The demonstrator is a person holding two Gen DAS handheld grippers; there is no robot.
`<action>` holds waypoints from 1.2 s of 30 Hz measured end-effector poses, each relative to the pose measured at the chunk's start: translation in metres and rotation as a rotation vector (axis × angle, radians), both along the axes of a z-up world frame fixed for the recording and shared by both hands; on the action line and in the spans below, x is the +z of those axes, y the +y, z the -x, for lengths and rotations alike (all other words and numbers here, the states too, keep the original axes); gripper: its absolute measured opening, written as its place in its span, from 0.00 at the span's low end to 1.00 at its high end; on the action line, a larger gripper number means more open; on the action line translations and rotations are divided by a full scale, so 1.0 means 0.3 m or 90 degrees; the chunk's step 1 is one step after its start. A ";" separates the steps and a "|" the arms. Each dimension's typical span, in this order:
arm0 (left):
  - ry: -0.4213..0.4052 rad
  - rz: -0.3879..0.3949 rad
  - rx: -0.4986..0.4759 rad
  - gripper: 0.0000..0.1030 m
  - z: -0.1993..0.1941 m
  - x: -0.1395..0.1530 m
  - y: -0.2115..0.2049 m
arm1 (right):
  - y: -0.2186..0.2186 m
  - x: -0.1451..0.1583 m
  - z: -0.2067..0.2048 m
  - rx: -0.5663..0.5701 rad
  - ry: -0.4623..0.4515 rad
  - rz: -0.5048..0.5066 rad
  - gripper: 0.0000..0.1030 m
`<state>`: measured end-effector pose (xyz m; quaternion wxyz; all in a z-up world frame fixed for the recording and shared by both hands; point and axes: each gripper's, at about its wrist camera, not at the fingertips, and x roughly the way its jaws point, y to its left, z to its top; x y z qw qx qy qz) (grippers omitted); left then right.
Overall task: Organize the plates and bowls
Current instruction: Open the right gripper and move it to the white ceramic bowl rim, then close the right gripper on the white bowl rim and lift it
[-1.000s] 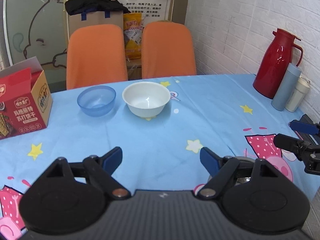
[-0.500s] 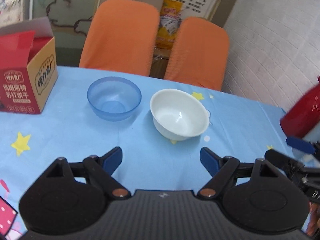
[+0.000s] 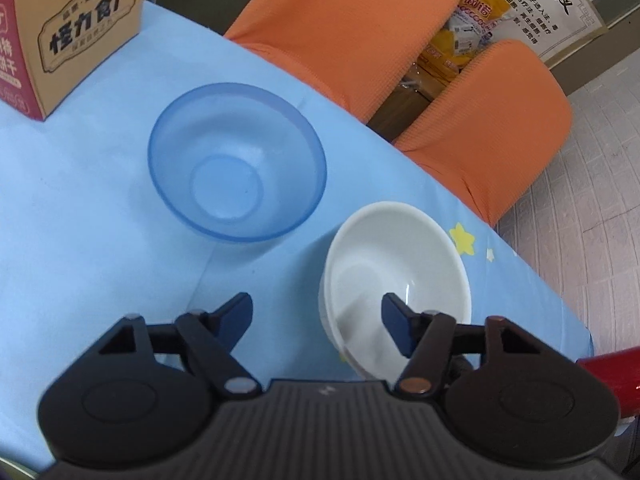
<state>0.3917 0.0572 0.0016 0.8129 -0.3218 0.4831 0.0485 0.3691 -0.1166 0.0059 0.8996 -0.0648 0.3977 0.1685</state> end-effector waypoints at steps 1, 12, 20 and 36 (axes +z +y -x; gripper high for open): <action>0.007 0.008 0.003 0.47 -0.008 -0.012 -0.008 | 0.009 -0.008 -0.008 0.004 0.003 0.001 1.00; -0.023 -0.007 -0.028 0.20 -0.028 -0.026 -0.024 | 0.062 -0.024 -0.035 0.057 0.023 0.003 0.87; -0.054 -0.061 -0.068 0.02 0.022 0.002 -0.027 | 0.080 0.000 -0.020 0.083 0.010 0.013 0.57; -0.109 -0.066 -0.171 0.03 0.365 0.156 -0.182 | -0.019 0.133 0.294 0.046 -0.049 0.038 0.58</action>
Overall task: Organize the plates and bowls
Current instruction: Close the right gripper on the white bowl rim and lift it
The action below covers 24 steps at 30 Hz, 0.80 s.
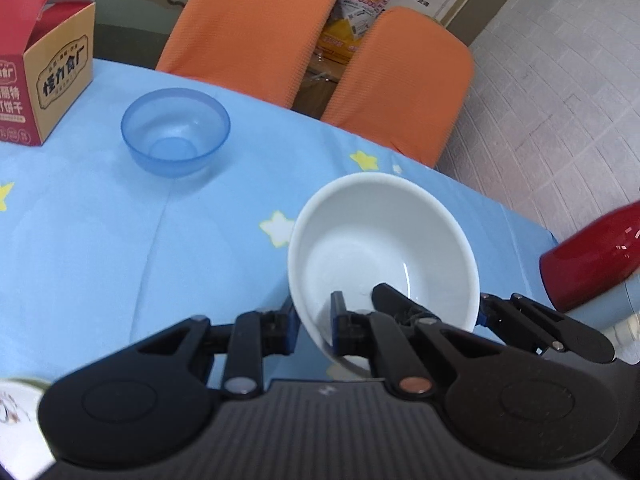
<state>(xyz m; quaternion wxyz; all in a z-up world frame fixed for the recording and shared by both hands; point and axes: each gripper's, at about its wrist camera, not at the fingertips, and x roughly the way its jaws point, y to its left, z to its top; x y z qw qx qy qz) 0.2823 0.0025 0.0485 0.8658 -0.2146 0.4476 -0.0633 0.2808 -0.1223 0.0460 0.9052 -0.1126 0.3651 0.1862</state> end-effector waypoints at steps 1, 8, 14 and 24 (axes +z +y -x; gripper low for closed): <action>-0.001 -0.001 -0.010 0.03 0.032 0.004 -0.016 | -0.014 0.007 0.035 -0.005 -0.003 -0.001 0.58; -0.007 -0.019 -0.071 0.02 0.287 0.010 -0.115 | -0.086 0.016 0.305 -0.036 -0.026 0.008 0.60; 0.003 -0.033 -0.107 0.03 0.463 -0.033 -0.152 | -0.125 -0.014 0.493 -0.056 -0.024 -0.005 0.64; 0.017 -0.051 -0.111 0.03 0.517 -0.117 -0.167 | -0.151 -0.102 0.592 -0.068 0.004 -0.037 0.63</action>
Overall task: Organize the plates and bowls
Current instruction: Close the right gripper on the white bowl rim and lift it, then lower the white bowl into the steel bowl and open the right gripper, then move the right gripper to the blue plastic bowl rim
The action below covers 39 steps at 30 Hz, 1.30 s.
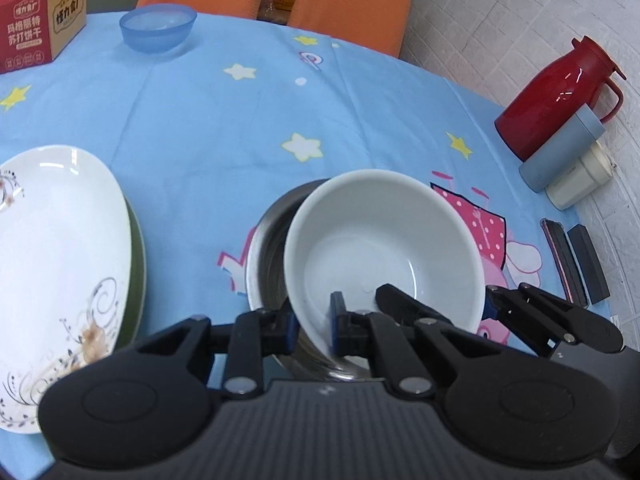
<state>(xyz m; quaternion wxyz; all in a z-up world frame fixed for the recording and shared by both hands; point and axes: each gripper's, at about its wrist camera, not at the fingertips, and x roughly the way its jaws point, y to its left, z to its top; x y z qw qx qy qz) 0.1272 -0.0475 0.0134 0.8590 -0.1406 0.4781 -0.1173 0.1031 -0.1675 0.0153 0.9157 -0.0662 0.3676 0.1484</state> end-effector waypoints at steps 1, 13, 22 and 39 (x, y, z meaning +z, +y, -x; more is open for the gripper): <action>-0.007 -0.012 0.001 0.04 -0.002 -0.002 -0.003 | -0.003 -0.007 0.003 0.000 0.001 -0.005 0.63; -0.045 0.043 -0.051 0.73 0.003 0.065 0.049 | -0.097 0.014 0.025 -0.033 -0.013 -0.106 0.63; -0.079 0.068 -0.043 0.83 0.010 0.129 0.111 | -0.149 0.050 0.031 -0.072 -0.047 -0.111 0.83; -0.116 -0.021 0.029 0.90 -0.042 0.161 0.309 | -0.031 0.083 -0.040 -0.006 -0.041 -0.100 1.00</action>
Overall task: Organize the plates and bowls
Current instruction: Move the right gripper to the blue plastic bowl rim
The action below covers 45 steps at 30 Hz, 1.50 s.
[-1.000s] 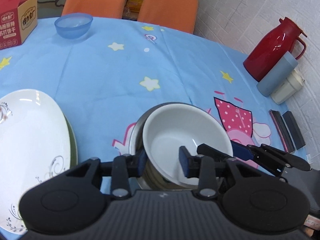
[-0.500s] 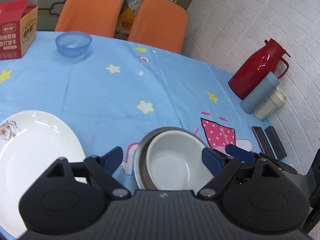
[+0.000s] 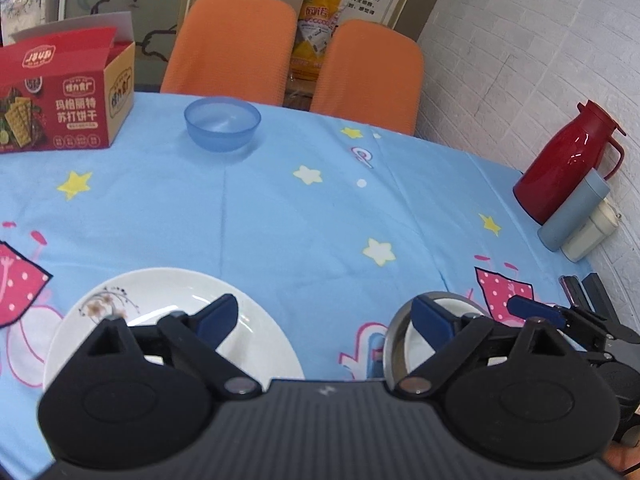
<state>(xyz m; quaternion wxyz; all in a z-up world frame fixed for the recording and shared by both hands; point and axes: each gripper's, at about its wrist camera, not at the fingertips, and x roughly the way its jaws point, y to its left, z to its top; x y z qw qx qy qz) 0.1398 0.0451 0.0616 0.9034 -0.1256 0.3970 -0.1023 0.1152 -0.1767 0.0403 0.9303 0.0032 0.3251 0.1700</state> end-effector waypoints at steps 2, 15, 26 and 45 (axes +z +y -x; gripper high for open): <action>-0.011 -0.013 0.003 0.90 -0.010 0.014 0.018 | 0.011 0.008 -0.012 0.005 0.000 0.004 1.00; -0.041 -0.055 0.024 0.90 -0.080 0.030 0.124 | 0.167 0.089 -0.136 0.048 -0.020 0.013 1.00; -0.013 -0.055 0.046 0.90 -0.206 -0.025 0.213 | 0.291 0.093 -0.276 0.092 -0.014 0.034 1.00; 0.053 0.053 0.159 0.90 -0.625 -0.083 0.410 | 0.470 0.051 -0.665 0.086 0.023 0.062 1.00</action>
